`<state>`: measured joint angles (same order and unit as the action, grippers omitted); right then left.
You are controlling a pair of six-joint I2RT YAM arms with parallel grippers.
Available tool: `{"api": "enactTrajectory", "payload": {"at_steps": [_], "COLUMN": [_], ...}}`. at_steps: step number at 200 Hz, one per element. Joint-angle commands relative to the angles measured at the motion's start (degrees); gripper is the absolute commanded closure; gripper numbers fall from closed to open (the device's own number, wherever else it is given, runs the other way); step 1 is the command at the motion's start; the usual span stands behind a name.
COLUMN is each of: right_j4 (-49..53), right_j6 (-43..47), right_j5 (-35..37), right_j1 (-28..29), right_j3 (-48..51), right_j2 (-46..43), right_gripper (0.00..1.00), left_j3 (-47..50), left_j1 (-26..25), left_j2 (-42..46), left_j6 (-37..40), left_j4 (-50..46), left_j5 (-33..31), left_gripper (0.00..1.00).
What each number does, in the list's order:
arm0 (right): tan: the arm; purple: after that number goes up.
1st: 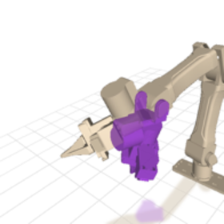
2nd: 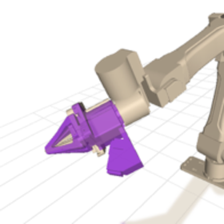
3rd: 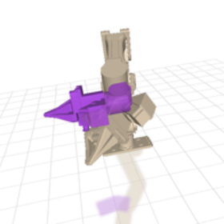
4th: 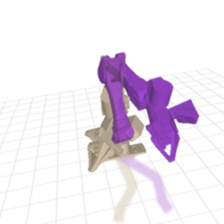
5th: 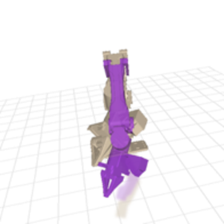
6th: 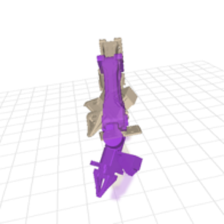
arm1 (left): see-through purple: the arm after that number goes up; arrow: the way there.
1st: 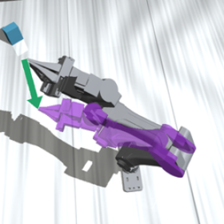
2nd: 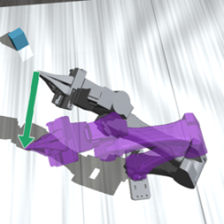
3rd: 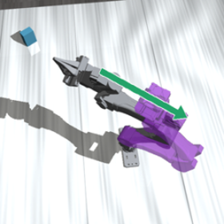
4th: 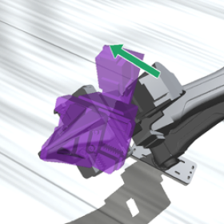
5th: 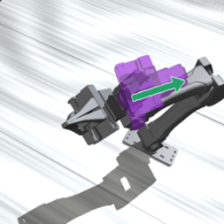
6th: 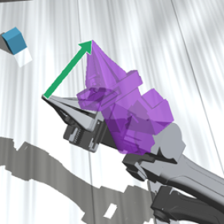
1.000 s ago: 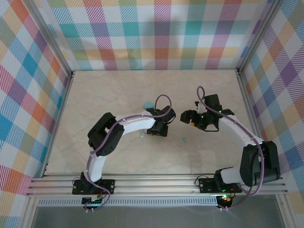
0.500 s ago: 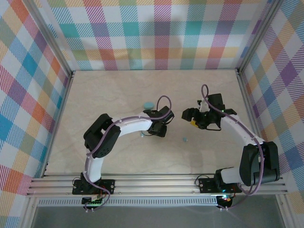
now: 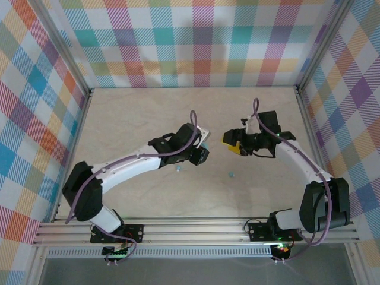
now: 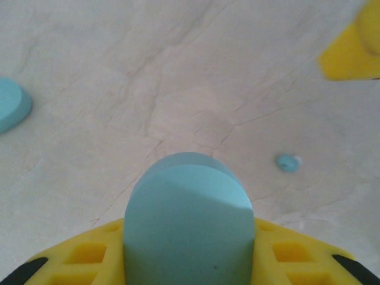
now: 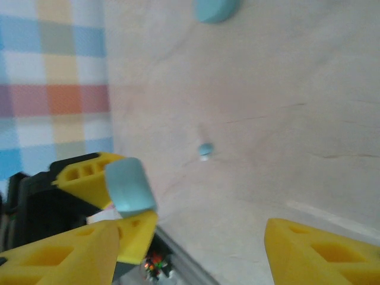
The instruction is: Insert the wireless bluetooth earbuds into the charging case
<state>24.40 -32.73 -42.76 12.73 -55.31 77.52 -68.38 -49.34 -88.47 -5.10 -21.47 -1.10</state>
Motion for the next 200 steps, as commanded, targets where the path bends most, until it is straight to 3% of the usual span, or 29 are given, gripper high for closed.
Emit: {"api": "enactTrajectory", "payload": {"at_steps": [1,56,97,125,200], "right_j4": [-0.62,-0.44,1.98,7.17,8.13], "right_j6": [-1.26,-2.23,0.19,3.92,3.81], "right_j5": [-7.86,-9.19,-12.86,-10.33,-10.72], "right_j1": [2.29,4.65,7.26,8.86,9.59], "right_j3": [-4.25,-4.45,-5.54,-7.17,-7.31], "right_j2": [-1.27,-4.55,-3.96,-3.34,-0.09], "right_gripper": [0.33,0.33,0.33,0.33,0.38], "left_j3": [1.67,0.62,1.01,-0.18,-1.41], "left_j1": [0.68,1.07,1.03,1.02,1.07], "left_j2": [4.72,7.38,8.46,8.11,9.18], "left_j6": [6.23,9.59,10.09,10.73,11.12], "left_j4": [2.75,0.81,1.9,1.05,0.52], "left_j5": [4.82,11.65,14.05,15.81,17.19], "left_gripper": [0.75,0.82,0.82,0.83,0.83]}}
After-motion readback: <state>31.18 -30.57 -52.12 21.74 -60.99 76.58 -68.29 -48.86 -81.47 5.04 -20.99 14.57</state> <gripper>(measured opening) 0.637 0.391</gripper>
